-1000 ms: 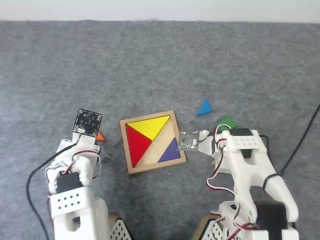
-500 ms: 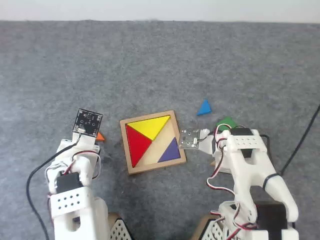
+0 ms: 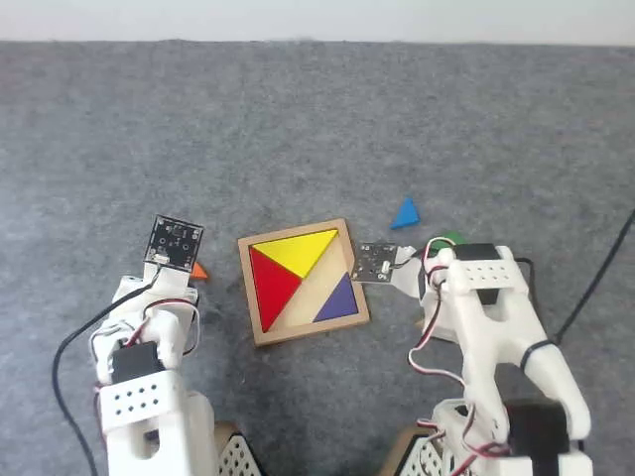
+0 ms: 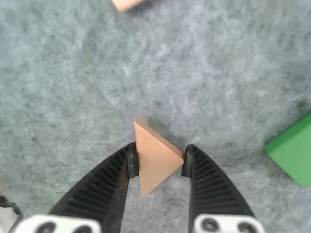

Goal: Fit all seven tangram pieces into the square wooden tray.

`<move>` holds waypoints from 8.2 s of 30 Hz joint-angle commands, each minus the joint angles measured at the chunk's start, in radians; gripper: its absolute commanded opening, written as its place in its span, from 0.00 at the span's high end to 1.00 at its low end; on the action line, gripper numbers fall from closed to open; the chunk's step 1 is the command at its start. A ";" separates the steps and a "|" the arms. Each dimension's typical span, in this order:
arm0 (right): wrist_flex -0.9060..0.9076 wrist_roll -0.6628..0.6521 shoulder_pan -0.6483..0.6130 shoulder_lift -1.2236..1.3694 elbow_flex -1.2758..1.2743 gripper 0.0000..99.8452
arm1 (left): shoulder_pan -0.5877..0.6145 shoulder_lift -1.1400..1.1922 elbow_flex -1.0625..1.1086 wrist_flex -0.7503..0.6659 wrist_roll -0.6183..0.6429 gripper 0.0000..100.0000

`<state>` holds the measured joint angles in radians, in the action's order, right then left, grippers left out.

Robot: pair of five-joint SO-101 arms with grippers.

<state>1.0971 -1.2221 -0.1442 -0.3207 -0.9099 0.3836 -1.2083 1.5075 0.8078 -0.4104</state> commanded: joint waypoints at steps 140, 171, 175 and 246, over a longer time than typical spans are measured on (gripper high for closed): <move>-0.186 0.552 0.073 0.367 0.407 0.76 | 0.107 -0.021 -0.033 -0.012 0.031 0.88; -0.056 0.603 0.105 0.598 0.660 0.94 | 0.107 -0.021 -0.033 -0.011 0.031 0.88; 0.016 0.606 0.119 0.596 0.732 0.94 | 0.107 -0.021 -0.033 -0.009 0.031 0.88; 0.028 0.882 -0.473 0.352 0.594 0.96 | 0.107 -0.021 -0.033 -0.011 0.031 0.88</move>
<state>1.1385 -0.3399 -0.6997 0.0767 -0.3652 0.4941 -1.2083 1.5075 0.8078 -0.3859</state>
